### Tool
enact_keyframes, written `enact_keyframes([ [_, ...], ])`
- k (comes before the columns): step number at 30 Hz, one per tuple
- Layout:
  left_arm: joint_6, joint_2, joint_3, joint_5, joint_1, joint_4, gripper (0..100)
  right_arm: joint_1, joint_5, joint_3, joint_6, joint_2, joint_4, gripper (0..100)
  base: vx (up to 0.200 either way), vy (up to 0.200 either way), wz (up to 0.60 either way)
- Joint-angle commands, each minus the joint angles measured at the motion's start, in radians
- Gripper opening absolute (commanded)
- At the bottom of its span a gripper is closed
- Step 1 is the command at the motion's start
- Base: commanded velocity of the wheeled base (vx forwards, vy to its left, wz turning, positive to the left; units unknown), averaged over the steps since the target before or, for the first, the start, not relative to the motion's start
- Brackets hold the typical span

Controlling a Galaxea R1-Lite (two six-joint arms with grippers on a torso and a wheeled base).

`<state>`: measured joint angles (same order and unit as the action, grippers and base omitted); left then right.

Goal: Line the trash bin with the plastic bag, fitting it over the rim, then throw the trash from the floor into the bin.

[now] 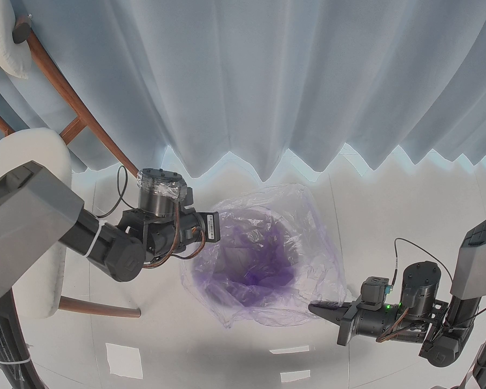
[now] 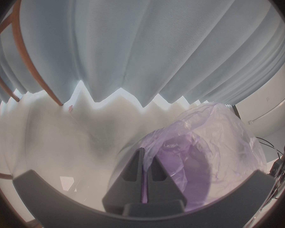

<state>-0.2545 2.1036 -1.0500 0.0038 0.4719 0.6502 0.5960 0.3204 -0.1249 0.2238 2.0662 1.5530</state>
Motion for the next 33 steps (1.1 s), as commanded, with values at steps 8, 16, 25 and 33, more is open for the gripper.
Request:
enact_keyframes([
  [8,-0.052,-0.35,0.409,0.054,0.007,0.002,0,-0.002,-0.041,-0.078,0.117,-0.037,0.018,0,0.0,0.0,0.0],
  [16,-0.081,-0.465,0.525,0.054,0.01,-0.007,0,-0.018,-0.132,-0.187,0.252,-0.086,0.018,0,0.0,0.0,0.0],
  [25,-0.137,-0.386,0.433,0.031,-0.033,-0.001,0,-0.108,-0.144,-0.277,0.276,-0.043,0.018,0,0.0,0.0,0.0],
  [33,-0.157,-0.289,0.303,0.007,-0.085,-0.007,0,-0.12,-0.161,-0.341,0.342,-0.012,0.018,0,0.0,0.0,0.0],
])
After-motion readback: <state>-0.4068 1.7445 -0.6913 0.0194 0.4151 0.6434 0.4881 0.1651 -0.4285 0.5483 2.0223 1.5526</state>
